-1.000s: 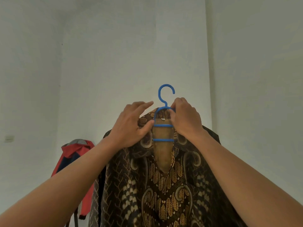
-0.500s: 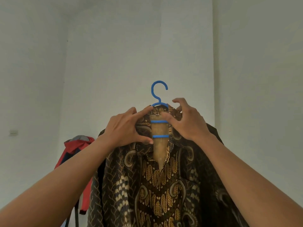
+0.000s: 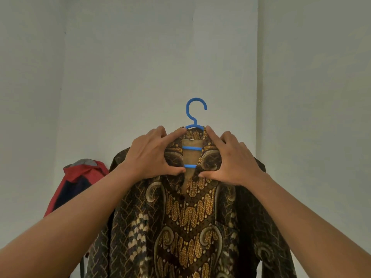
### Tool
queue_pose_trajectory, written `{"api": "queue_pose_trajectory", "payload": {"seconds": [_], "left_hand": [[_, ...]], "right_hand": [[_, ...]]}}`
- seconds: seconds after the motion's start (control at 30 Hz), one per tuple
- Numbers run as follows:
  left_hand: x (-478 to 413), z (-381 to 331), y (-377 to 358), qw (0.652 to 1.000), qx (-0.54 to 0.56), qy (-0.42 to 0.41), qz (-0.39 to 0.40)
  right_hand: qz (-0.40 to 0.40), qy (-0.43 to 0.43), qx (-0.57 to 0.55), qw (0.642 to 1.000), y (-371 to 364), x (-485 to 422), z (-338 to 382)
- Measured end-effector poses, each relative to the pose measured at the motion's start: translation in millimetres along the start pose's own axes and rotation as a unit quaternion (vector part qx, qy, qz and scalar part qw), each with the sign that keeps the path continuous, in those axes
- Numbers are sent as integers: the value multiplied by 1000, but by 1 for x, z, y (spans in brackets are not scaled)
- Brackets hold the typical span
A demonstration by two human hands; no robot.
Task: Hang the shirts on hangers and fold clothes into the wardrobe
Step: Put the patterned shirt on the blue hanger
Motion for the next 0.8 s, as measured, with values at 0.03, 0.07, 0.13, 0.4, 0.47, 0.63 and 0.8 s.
{"api": "queue_pose_trajectory", "payload": {"seconds": [0.03, 0.07, 0.13, 0.4, 0.47, 0.63, 0.8], "left_hand": [[3, 2, -3, 1000, 7, -2, -6], [6, 3, -5, 1000, 14, -4, -11], [10, 4, -11, 999, 25, -12, -17], [21, -16, -15, 996, 71, -55, -18], [25, -20, -5, 995, 82, -58, -24], [40, -22, 44, 994, 80, -56, -47], [72, -20, 117, 993, 67, -51, -77]], "right_hand": [[8, -2, -5, 1000, -1, 2, 2], [20, -9, -15, 1000, -2, 5, 3], [29, -35, -35, 998, -5, 12, 8], [30, -108, 21, 994, 9, 57, 13], [29, -107, 42, 993, 23, 66, 18], [5, -101, 76, 992, 73, 77, 47], [-26, -96, 75, 992, 132, 100, 94]]}}
Point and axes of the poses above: each hand's wrist, its own x-axis away from the middle knuckle, its own y-axis out of the back of the hand, z = x × y, the point moved 4 cm from there along -x, towards the middle knuckle, and after that the axes turned 13 degrees about -y, right-handed, at the moved point
